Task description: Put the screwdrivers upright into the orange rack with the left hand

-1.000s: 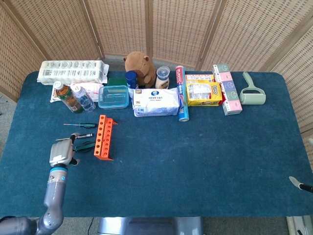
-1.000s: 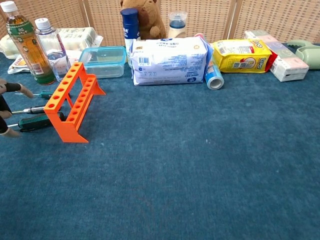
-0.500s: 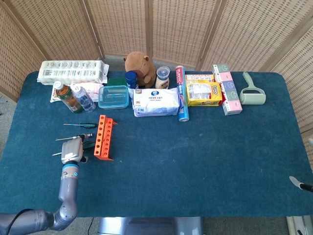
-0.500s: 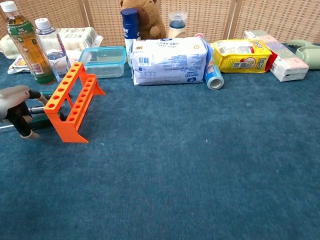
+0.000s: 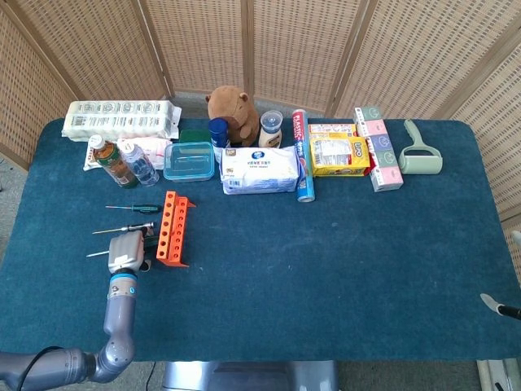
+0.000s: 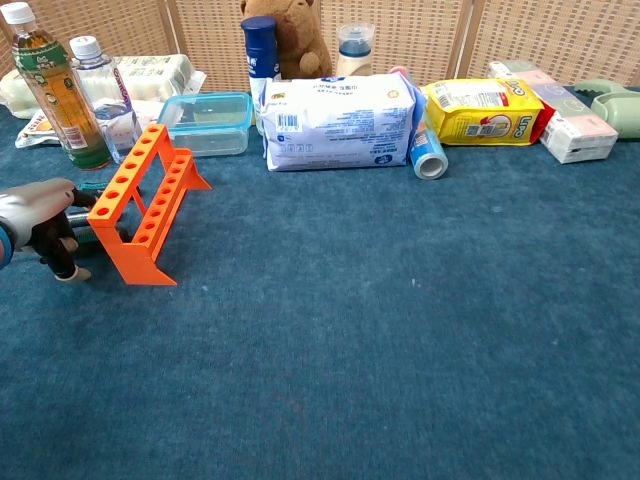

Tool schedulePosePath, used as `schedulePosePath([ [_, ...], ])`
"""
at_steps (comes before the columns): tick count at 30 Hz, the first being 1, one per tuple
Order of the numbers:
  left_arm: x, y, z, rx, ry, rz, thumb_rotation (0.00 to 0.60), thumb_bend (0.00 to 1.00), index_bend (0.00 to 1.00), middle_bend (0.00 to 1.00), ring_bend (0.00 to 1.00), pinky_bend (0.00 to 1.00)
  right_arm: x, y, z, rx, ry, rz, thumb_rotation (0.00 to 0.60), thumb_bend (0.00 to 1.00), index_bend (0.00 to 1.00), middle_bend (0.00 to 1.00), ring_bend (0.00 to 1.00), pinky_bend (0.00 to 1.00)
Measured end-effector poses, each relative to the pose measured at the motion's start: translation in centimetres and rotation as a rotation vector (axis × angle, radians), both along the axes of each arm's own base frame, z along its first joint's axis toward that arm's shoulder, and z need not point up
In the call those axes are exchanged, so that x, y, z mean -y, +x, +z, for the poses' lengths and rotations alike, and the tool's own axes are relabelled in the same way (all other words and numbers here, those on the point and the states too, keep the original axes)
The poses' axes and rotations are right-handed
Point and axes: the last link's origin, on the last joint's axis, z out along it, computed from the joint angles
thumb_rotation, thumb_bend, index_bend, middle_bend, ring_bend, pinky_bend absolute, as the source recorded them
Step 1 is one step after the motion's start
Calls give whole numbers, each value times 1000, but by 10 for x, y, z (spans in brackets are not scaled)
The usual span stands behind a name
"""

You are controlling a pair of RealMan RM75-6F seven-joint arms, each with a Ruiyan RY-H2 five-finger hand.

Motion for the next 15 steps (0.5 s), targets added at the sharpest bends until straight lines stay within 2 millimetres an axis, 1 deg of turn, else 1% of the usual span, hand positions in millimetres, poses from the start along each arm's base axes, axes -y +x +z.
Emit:
schedulePosePath([
  [6,0,2,-1,-6,0,-10,600,375,480,1000,961,1000,0,0,0,7,3,3,600,0,44,0,0,0],
  [12,4,2,1,-18,6,-19,600,394,537,1000,960,1000,-1,1,2,16,1,8,600,0,45,0,0,0],
  [15,5,2,1,-17,5,-22,600,394,543,1000,961,1000,-1,1,2,19,-1,12,600,0,45,0,0,0],
])
